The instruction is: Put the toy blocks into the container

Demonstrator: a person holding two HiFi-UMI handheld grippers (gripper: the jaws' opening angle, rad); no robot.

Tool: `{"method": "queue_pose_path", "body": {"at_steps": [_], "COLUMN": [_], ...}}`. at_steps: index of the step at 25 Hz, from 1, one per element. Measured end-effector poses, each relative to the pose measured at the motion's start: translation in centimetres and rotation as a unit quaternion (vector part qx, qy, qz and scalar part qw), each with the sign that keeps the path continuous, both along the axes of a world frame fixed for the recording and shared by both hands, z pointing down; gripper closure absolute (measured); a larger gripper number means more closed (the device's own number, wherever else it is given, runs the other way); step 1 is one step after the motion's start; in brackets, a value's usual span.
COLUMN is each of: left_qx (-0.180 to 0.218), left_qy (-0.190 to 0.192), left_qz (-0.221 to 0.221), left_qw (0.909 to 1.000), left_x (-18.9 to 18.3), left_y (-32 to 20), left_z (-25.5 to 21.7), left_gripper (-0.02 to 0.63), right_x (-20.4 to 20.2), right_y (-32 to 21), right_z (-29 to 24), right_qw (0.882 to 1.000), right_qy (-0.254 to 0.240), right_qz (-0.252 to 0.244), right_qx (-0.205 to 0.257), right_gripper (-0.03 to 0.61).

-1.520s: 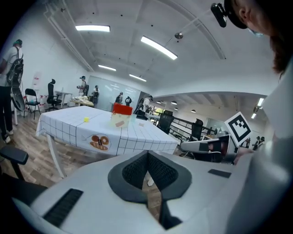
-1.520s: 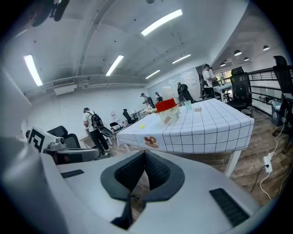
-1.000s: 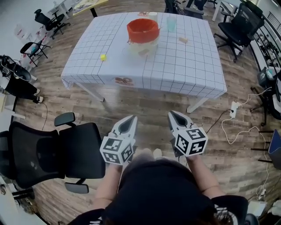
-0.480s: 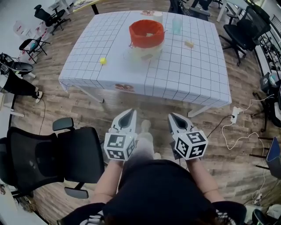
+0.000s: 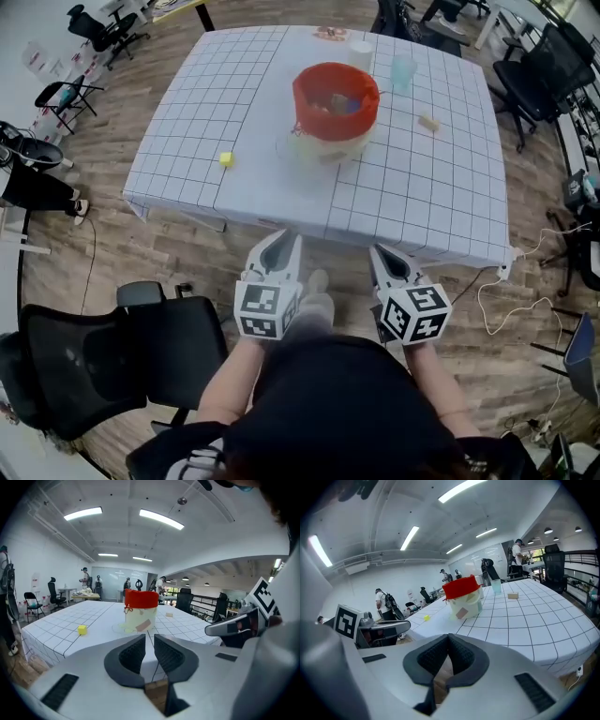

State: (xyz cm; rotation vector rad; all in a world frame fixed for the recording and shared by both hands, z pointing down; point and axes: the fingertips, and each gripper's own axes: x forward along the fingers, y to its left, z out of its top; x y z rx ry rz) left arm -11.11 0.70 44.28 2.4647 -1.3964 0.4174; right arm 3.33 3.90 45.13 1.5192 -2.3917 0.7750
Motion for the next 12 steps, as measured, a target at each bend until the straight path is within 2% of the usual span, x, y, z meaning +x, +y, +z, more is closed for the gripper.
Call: {"method": "queue_pose_path", "body": {"at_steps": [4, 9, 12], "left_qx": [-0.021, -0.026, -0.026], "left_qy": [-0.002, -0.009, -0.027], "left_qz": [-0.001, -0.023, -0.05], "left_qw": [0.9998, 0.9994, 0.998], "left_x": [-2.0, -4.7, -7.2], "left_y": [-2.6, -6.8, -9.4], "left_z": [-0.2, 0.9, 1.8], "left_gripper": [0.49, 0.407, 0.388], "right_x": [-2.0, -3.8, -4.5], "right_y": [-2.8, -6.0, -7.5], "right_z": [-0.6, 0.6, 1.3], "right_qw": [1.0, 0.999, 0.999], "right_qy": [0.004, 0.008, 0.012], "right_qz": [-0.003, -0.014, -0.022], "right_qx": [-0.017, -0.03, -0.041], "right_gripper": [0.563, 0.563, 0.563]}}
